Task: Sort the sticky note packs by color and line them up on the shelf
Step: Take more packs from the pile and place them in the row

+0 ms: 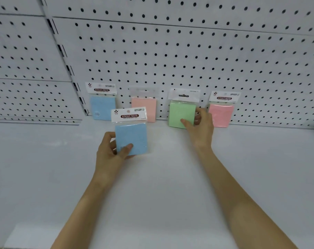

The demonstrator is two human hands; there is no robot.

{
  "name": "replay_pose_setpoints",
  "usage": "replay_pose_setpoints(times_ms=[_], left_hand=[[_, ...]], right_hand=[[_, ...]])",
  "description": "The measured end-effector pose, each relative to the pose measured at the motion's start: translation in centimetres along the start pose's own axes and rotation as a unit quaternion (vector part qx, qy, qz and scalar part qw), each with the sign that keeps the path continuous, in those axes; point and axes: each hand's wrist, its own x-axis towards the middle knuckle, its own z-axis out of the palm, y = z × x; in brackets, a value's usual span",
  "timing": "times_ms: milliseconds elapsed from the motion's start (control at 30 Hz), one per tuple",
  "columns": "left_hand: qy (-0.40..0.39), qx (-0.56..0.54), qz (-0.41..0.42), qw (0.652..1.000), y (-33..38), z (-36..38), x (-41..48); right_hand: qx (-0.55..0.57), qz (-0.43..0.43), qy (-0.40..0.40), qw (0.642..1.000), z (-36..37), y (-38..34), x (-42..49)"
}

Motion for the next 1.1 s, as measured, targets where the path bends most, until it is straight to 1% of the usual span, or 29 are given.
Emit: replay_pose_setpoints(times_ms=[100, 300, 400, 533, 633, 800, 867, 967, 1033, 1100], left_hand=[[0.013, -0.009, 0.002, 1.0, 0.0, -0.1, 0.3], [0.031, -0.02, 0.018, 0.999, 0.0, 0.2, 0.3], [0.045, -0.028, 0.024, 0.998, 0.1, 0.1, 0.3], [0.068, 0.011, 0.055, 0.996, -0.1, -1.0, 0.6], [0.075, 0.035, 0.062, 0.995, -0.1, -1.5, 0.8], [0.091, 0.012, 0.07, 0.993, -0.1, -2.7, 2.2], [0.088, 0.04, 0.081, 0.992, -0.2, -3.8, 3.5], [0.081, 0.066, 0.078, 0.991, -0.2, -4.9, 5.9], [0.08, 0.099, 0.084, 0.988, -0.3, -5.4, 7.4], [0.085, 0.133, 0.087, 0.984, -0.5, -5.8, 8.8]], right_hand=[[-0.001, -0.002, 0.013, 1.0, 0.1, 0.2, 0.0], [0.023, 0.009, 0.012, 1.0, 0.2, 0.5, 0.2], [0.014, 0.015, 0.014, 1.0, 0.4, 0.8, 0.3], [0.016, 0.015, -0.015, 1.0, 0.9, 1.3, 0.4], [0.021, 0.022, -0.039, 0.999, 1.1, 1.5, 0.6], [0.022, 0.024, -0.046, 0.998, 1.0, 1.6, 0.7], [0.009, 0.017, -0.033, 0.999, 1.2, 1.4, 0.7], [-0.05, 0.005, 0.029, 0.998, 0.9, 0.8, 0.3], [-0.091, -0.025, 0.065, 0.993, 0.6, 0.1, -0.4], [-0.134, -0.071, 0.06, 0.987, 0.7, -0.6, -1.2]])
